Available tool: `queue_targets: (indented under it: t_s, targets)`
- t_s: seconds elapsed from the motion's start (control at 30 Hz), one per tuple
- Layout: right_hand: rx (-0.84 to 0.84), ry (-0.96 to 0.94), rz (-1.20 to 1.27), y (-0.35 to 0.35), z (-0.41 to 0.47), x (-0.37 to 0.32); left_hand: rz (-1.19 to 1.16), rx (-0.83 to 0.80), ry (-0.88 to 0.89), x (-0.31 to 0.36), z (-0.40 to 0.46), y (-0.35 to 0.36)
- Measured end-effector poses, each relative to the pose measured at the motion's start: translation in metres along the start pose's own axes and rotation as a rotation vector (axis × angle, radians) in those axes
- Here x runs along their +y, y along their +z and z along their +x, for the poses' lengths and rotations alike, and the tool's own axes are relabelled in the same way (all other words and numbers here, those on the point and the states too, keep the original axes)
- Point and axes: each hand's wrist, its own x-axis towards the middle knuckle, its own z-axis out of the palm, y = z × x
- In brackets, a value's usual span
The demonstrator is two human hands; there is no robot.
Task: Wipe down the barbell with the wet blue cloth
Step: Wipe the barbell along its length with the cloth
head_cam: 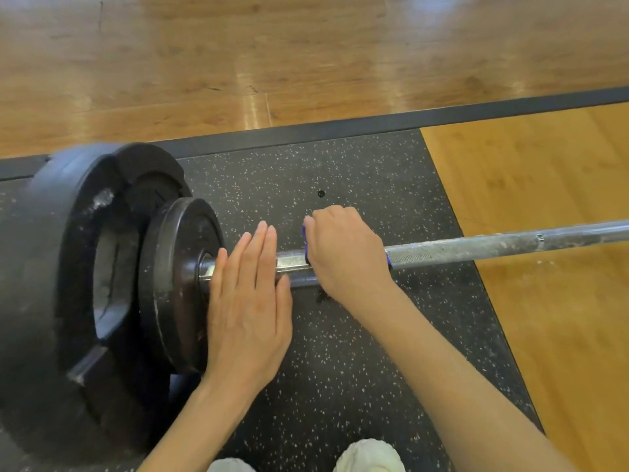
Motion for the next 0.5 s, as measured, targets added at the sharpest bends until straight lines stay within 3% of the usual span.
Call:
queue_targets:
  t_s: [0.07,0.13,0.2,0.33,0.5]
  targets:
    - [-0.038,-0.022,-0.041,0.0,0.003,-0.004,-0.002,0.003,0.002,0.001,0.001,0.0]
    - [0.109,-0.127,-0.105,0.006,-0.02,-0.004,-0.005,0.007,0.003,0.0,0.001,0.0]
    - [0.273,-0.185,0.015,0.019,-0.039,0.007,-0.006,0.017,0.002,-0.001,0.0,0.0]
    - [0.322,-0.151,0.257,0.02,-0.036,0.017,-0.017,0.012,-0.007,0.002,0.0,-0.001]
    - [0.376,-0.226,0.099,0.037,-0.072,0.013,-0.022,0.007,-0.075,0.006,0.015,-0.002]
